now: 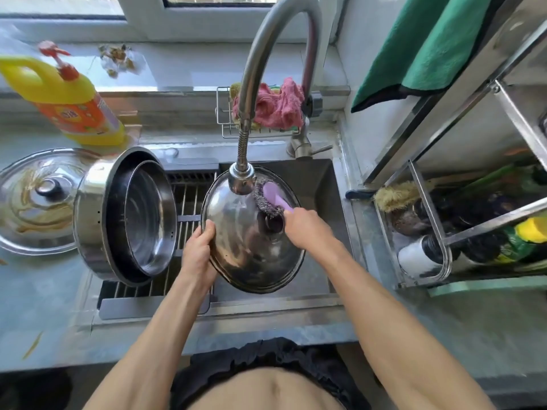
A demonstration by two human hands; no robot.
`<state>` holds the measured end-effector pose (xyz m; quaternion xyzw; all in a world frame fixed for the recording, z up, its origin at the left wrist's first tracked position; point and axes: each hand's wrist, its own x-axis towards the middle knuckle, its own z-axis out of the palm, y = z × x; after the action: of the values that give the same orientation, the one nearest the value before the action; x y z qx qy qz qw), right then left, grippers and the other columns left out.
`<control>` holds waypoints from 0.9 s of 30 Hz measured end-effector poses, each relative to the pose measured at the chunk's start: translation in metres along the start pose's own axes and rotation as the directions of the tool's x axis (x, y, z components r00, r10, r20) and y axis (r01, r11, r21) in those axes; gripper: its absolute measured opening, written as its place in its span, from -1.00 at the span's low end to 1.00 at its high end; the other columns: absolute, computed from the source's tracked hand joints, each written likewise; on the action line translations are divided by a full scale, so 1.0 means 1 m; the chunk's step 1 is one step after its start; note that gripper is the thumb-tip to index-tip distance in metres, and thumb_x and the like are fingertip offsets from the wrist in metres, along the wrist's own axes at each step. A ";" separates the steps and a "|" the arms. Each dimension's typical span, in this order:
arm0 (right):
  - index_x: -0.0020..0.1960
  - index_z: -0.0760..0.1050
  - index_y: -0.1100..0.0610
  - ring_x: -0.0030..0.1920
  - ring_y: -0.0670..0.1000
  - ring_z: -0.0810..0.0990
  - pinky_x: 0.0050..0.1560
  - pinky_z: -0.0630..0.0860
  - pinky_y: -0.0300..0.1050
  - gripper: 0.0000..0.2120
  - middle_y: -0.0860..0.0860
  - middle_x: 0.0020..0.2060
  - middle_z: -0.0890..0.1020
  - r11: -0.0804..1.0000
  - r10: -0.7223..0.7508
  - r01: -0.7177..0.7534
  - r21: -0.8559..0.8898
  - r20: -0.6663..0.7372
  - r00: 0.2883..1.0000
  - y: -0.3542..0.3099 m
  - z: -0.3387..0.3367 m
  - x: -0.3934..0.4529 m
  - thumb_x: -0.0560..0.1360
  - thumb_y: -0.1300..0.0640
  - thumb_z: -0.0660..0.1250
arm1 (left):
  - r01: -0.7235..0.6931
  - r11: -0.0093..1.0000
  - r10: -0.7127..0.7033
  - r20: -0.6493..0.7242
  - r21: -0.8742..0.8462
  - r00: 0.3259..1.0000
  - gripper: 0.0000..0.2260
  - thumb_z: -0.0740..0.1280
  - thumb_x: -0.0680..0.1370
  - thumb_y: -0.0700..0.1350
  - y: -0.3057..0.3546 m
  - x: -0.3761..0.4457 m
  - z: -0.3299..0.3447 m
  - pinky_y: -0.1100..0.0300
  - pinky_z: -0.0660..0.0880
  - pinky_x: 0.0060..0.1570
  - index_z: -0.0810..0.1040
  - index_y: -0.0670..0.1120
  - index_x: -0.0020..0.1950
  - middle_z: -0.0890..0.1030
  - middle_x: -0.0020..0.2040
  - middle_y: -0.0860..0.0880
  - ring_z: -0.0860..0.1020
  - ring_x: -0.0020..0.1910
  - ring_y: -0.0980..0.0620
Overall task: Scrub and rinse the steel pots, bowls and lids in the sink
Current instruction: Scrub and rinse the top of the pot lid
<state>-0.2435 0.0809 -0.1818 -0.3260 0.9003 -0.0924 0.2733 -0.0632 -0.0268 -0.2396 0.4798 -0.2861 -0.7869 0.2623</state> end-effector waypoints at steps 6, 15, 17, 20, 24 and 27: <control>0.27 0.42 0.17 0.15 0.30 0.52 0.08 0.43 0.09 -0.58 0.29 0.16 0.54 0.992 0.020 -0.017 0.126 -0.027 0.999 0.009 -0.010 0.000 0.66 -0.06 -0.03 | -0.049 0.999 0.047 -0.083 -0.020 0.995 -0.81 0.24 0.70 -0.10 -0.001 0.001 0.000 -0.10 0.62 0.12 0.60 -0.14 0.17 0.70 0.12 -0.19 0.69 0.07 -0.13; 0.20 0.43 0.16 0.10 0.28 0.57 -0.13 0.32 0.01 -0.75 0.22 0.09 0.59 0.983 -0.138 0.140 -0.115 0.024 0.990 -0.015 0.015 -0.020 0.64 0.10 0.07 | -0.233 0.965 0.250 -0.147 0.122 0.957 -0.80 0.26 0.68 -0.18 0.004 -0.003 0.007 0.14 0.65 -0.16 0.62 -0.12 -0.08 0.71 -0.21 -0.02 0.66 -0.22 0.02; 0.20 0.43 0.16 0.09 0.27 0.56 -0.14 0.32 0.00 -0.75 0.20 0.09 0.58 0.988 -0.110 0.115 -0.102 0.048 0.993 -0.019 0.012 -0.013 0.64 0.10 0.07 | -0.286 0.939 0.313 -0.129 0.192 0.941 -0.77 0.27 0.68 -0.18 0.005 -0.006 0.005 0.23 0.60 -0.24 0.61 -0.10 -0.14 0.68 -0.29 0.04 0.62 -0.30 0.11; 0.12 0.45 0.14 0.03 0.26 0.56 -0.15 0.34 -0.01 -0.80 0.20 0.03 0.58 0.995 -0.073 0.078 -0.067 0.073 0.995 -0.027 0.015 0.000 0.61 0.13 0.10 | -0.316 0.924 0.348 -0.125 0.217 0.929 -0.75 0.28 0.68 -0.19 0.012 -0.008 0.004 0.26 0.60 -0.20 0.62 -0.08 -0.18 0.67 -0.32 0.08 0.62 -0.31 0.15; 0.01 0.48 0.19 -0.30 0.14 0.48 -0.41 0.35 -0.13 -0.77 0.15 -0.15 0.57 0.986 0.029 -0.060 0.158 0.194 0.981 -0.032 0.022 0.018 0.62 0.17 0.06 | -0.304 0.931 0.340 -0.177 0.200 0.924 -0.73 0.28 0.67 -0.19 0.021 -0.010 0.003 0.22 0.62 -0.20 0.63 -0.07 -0.20 0.68 -0.33 0.07 0.63 -0.33 0.13; -0.07 0.50 0.17 -0.50 0.02 0.27 -0.50 0.16 -0.25 -0.72 0.11 -0.41 0.37 0.880 0.026 -0.151 0.450 0.271 0.962 -0.029 0.027 0.014 0.62 0.17 0.03 | -0.240 0.967 0.253 -0.227 0.082 0.940 -0.81 0.27 0.68 -0.19 0.024 -0.012 -0.001 0.13 0.68 -0.22 0.60 -0.11 -0.11 0.72 -0.26 0.00 0.69 -0.31 0.05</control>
<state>-0.2219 0.0498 -0.1999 -0.2181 0.8225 -0.2504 0.4619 -0.0545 -0.0358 -0.2157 0.5370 -0.3316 -0.6773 0.3780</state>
